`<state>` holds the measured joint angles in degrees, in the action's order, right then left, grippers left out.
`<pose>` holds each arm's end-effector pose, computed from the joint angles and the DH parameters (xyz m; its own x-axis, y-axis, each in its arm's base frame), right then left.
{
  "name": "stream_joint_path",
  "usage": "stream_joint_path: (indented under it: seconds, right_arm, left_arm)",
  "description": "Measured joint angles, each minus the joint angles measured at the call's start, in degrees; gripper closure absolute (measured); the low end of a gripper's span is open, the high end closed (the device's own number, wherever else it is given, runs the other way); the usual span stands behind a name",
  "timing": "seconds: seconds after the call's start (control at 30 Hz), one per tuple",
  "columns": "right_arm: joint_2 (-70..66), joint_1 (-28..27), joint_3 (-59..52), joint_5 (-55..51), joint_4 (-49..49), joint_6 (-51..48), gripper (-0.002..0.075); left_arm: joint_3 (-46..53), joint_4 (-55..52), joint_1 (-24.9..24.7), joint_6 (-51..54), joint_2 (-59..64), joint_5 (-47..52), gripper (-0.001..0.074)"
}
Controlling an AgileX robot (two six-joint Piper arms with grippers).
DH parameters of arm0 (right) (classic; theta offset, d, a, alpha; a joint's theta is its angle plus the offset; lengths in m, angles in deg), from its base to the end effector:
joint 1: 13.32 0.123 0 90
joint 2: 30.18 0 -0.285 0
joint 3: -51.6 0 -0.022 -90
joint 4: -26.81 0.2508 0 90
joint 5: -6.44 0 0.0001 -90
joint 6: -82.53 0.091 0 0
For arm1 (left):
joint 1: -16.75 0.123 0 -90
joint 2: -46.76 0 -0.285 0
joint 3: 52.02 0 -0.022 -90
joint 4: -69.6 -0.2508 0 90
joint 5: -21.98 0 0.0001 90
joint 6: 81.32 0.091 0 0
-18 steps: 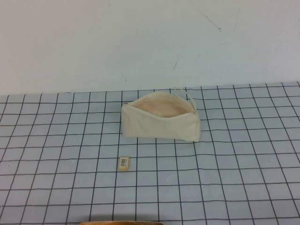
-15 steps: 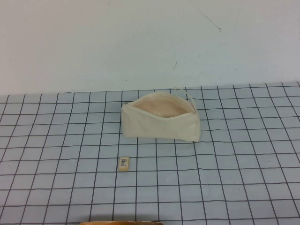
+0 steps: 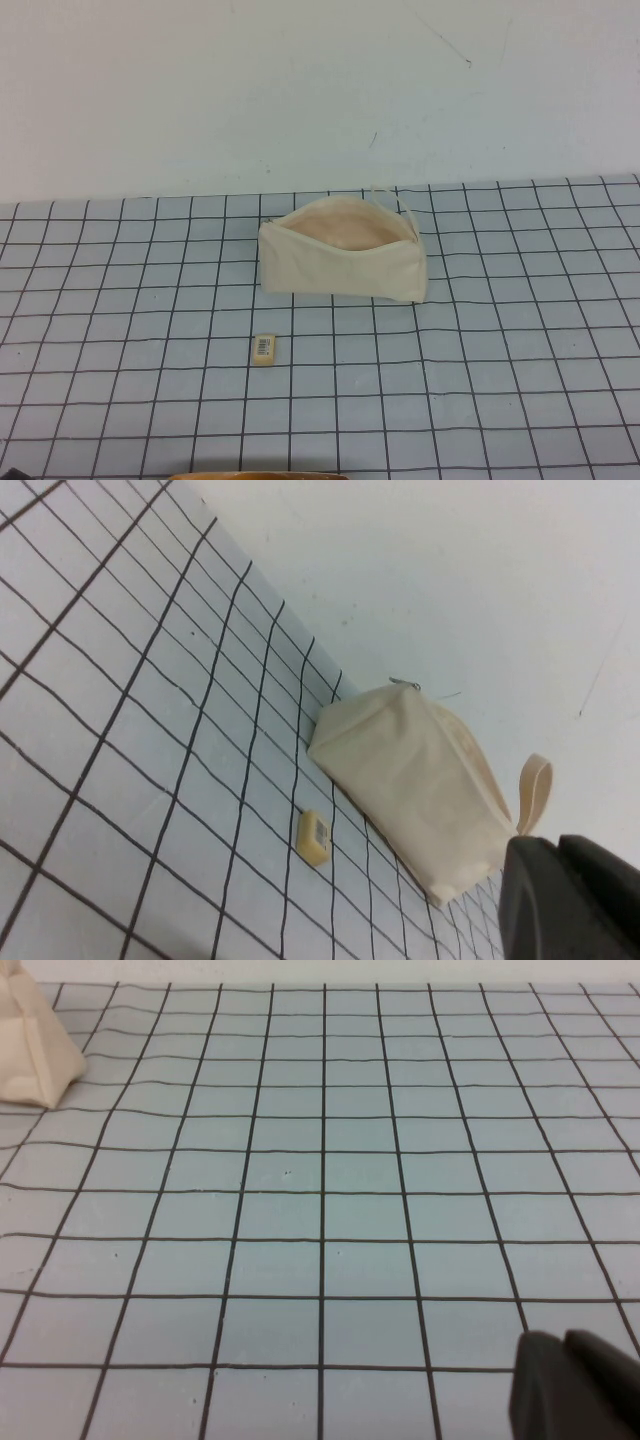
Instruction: Put eraser into pencil case
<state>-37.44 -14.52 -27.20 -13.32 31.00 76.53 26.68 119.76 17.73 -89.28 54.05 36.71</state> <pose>0.0535 0.0011 0.1734 -0.2715 -0.0302 -0.9620 -0.0126 0.9995 -0.0278 0.0551 -0.0169 0.1900 -0.2016 -0.8277 -0.5237 0.0150 0.5320 -0.8466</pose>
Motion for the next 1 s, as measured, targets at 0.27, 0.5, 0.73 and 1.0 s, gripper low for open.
stream_joint_path:
  seconds: [0.27,0.5,0.73,1.0]
  right_arm:
    - [0.0,0.0,0.0,0.0,0.0,0.0,0.0727]
    - [0.0,0.0,0.0,0.0,0.0,0.0,0.0727]
    - [0.0,0.0,0.0,0.0,0.0,0.0,0.0727]
    - [0.0,0.0,0.0,0.0,0.0,0.0,0.0727]
  left_arm:
    - [-0.9,-0.3,0.0,3.5,0.0,-0.8,0.0736]
    - [-16.7,-19.3,0.0,6.6,10.9,15.9,0.0736]
    - [-35.5,-31.2,0.0,18.5,31.8,28.9,0.0736]
    - [-49.7,-33.6,-0.8,26.3,55.1,36.2,0.0736]
